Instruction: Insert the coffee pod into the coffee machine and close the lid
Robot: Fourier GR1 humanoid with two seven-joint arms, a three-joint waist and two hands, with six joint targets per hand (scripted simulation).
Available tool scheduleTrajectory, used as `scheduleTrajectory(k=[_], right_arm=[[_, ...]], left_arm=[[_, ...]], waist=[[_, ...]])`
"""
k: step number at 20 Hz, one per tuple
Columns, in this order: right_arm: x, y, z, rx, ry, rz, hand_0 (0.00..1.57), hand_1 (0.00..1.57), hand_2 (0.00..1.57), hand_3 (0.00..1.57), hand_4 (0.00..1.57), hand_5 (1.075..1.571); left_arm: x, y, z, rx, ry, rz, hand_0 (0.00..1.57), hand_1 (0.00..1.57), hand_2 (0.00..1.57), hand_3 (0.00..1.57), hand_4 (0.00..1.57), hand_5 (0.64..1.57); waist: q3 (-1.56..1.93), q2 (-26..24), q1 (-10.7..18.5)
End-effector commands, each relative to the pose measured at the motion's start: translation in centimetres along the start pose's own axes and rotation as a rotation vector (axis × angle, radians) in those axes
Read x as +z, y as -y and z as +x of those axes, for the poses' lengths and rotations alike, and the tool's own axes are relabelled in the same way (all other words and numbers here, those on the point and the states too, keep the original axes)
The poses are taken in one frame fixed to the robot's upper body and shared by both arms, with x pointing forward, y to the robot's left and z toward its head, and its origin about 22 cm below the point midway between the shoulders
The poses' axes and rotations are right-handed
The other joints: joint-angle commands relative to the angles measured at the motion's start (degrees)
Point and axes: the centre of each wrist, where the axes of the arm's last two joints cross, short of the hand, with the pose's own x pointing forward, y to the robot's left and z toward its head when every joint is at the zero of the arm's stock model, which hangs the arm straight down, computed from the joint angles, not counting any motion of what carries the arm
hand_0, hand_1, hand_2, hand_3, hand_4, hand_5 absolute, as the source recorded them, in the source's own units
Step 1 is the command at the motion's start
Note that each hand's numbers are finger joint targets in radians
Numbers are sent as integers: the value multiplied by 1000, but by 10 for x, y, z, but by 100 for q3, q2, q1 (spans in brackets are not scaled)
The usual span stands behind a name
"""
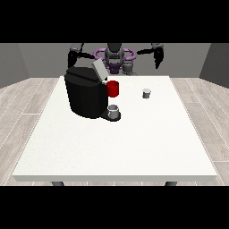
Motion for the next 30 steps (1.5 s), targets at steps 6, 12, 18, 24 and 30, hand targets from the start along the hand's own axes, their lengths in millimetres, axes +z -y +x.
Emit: scheduleTrajectory(k=[6, 12, 18, 24, 30], right_arm=[[-12, -15, 20, 41, 106, 4, 0, 0, 0, 0, 0, 1571], [-15, -43, 30, 9, 104, 58, 0, 0, 0, 0, 0, 1571], [-25, -61, 52, 36, 158, 58, 0, 0, 0, 0, 0, 1571], [-45, -48, 32, -36, 73, 26, 0, 0, 0, 0, 0, 1571], [-46, -59, 32, -7, 113, 60, 0, 0, 0, 0, 0, 1571]], left_arm=[[-34, -41, 2, -260, -49, -18, 0, 0, 0, 0, 0, 1571], [-62, -64, 11, -357, -132, -62, 0, 0, 0, 0, 0, 1571], [-81, -86, -1, -423, -185, -51, 0, 0, 0, 0, 0, 1571], [-95, -74, 2, -522, -209, -139, 0, 0, 0, 0, 0, 1571], [-102, -59, -25, -596, -134, -53, 760, 760, 877, 622, 0, 1571]], waist=[[-4, 481, -542], [-5, 720, -782], [-8, 1312, -996], [-2, 1272, -591], [-5, 1433, -717]])
